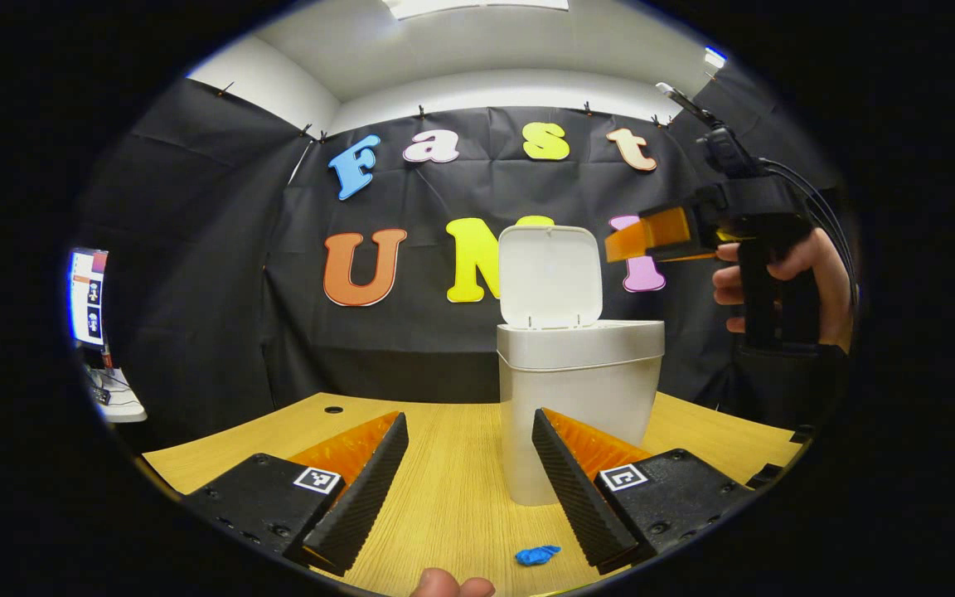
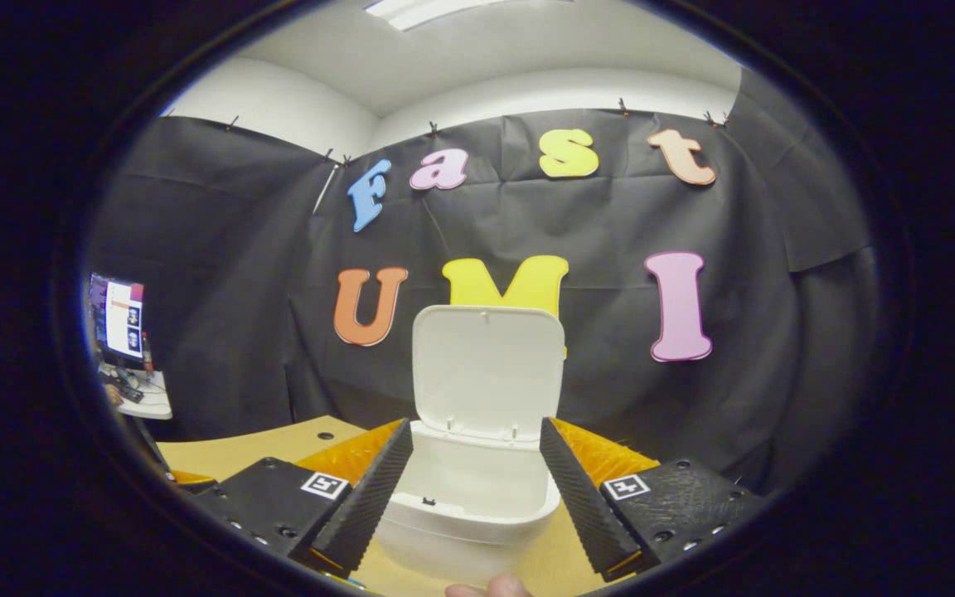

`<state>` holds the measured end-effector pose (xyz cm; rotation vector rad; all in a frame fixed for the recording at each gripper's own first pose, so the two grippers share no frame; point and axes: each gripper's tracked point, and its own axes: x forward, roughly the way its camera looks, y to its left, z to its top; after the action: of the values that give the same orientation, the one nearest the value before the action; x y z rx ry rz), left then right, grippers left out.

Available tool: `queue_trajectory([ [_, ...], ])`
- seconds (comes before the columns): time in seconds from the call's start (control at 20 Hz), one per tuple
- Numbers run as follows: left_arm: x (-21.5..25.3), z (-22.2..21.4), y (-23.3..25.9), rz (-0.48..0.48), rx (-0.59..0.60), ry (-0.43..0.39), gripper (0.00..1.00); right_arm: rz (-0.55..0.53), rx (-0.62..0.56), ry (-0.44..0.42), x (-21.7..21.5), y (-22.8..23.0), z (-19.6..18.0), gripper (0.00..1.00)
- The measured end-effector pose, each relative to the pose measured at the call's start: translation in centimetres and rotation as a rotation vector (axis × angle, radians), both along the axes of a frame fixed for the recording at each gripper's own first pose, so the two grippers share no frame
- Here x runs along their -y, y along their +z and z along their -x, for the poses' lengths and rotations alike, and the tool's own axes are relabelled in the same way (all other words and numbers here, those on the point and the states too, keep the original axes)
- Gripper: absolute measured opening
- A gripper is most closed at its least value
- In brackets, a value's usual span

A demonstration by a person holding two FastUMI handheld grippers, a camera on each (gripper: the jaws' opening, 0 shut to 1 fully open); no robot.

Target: Press the lid of the desktop garbage bin to open it, pick up the crumpled paper on the desktop and throw it into the bin, then pick up the pop can on the desktop and drop it into the bin, and finally close the garbage bin lid.

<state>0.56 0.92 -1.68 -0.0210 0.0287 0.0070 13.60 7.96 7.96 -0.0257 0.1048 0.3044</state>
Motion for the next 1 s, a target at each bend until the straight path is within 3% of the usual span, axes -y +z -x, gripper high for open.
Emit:
queue_trajectory([
  [0.15, -0.3, 0.2, 0.5, -0.005, 0.013, 0.011, 0.97, -0.023, 0.026, -0.027, 1.5, -0.8, 2.3, 0.98],
  [0.55, 0.5, 0.3, 0.5, -0.012, 0.009, 0.003, 0.97, -0.059, 0.029, -0.111, 5.9, -4.2, 7.6, 0.95],
  [0.7, 1.6, 0.2, 0.4, 0.009, 0.005, -0.008, 0.97, -0.048, 0.008, -0.100, 6.2, -6.3, 9.4, 0.95],
  [1.0, 4.7, 1.7, -4.3, 0.006, -0.114, -0.037, 0.97, -0.043, -0.027, -0.100, 8.7, -10.5, 11.0, 0.95],
])
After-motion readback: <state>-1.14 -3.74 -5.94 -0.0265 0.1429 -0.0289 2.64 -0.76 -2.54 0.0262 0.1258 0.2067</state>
